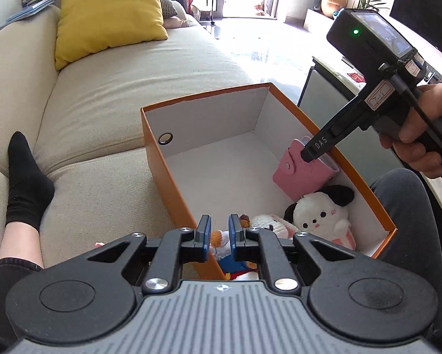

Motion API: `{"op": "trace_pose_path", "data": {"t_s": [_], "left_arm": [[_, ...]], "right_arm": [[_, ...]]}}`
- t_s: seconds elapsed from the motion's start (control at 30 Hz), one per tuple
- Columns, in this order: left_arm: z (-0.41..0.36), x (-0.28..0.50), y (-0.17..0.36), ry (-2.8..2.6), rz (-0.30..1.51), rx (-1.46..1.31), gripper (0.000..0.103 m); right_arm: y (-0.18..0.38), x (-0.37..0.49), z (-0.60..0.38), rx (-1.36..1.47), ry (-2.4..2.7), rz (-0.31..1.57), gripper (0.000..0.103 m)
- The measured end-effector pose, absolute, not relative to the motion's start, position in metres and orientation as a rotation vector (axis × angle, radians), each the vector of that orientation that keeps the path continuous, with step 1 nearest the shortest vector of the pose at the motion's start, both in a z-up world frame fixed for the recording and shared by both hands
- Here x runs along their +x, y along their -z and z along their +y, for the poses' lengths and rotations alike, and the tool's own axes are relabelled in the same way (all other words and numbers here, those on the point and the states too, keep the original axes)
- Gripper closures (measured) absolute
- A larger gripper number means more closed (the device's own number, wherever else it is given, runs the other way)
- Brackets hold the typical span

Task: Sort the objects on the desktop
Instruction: 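Release the wallet and bear into the box with both grippers, then move both grippers to the sofa and grasp the photo card box with the left gripper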

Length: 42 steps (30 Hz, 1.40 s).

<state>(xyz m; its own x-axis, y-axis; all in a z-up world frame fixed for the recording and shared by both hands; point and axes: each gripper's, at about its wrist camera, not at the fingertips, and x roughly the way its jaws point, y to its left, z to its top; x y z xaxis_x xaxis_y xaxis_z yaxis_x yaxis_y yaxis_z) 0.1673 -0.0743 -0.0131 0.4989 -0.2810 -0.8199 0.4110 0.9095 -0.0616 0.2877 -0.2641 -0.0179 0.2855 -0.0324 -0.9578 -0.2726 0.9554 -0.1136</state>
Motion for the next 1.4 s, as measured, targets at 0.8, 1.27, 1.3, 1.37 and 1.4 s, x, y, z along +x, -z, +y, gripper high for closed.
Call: {"op": "trace_pose_path", "data": {"t_s": [0.8, 1.27, 1.3, 1.37, 1.4], "left_arm": [[-0.054, 0.167, 0.054, 0.340, 1.112, -0.053, 0.069], [-0.068, 0.160, 0.064, 0.293, 1.136, 0.031, 0.080], [-0.068, 0.157, 0.064, 0.295, 1.137, 0.035, 0.081], [-0.065, 0.150, 0.065, 0.299, 1.143, 0.024, 0.081], [-0.064, 0.146, 0.064, 0.301, 1.146, 0.020, 0.081]], "right_arm": [[0.049, 0.228, -0.213, -0.199, -0.535, 1.326, 0.059], [0.069, 0.218, -0.219, -0.028, -0.539, 1.457, 0.074], [0.070, 0.216, -0.219, -0.022, -0.538, 1.468, 0.074], [0.071, 0.209, -0.220, -0.020, -0.539, 1.479, 0.074], [0.071, 0.205, -0.219, -0.021, -0.540, 1.482, 0.074]]}}
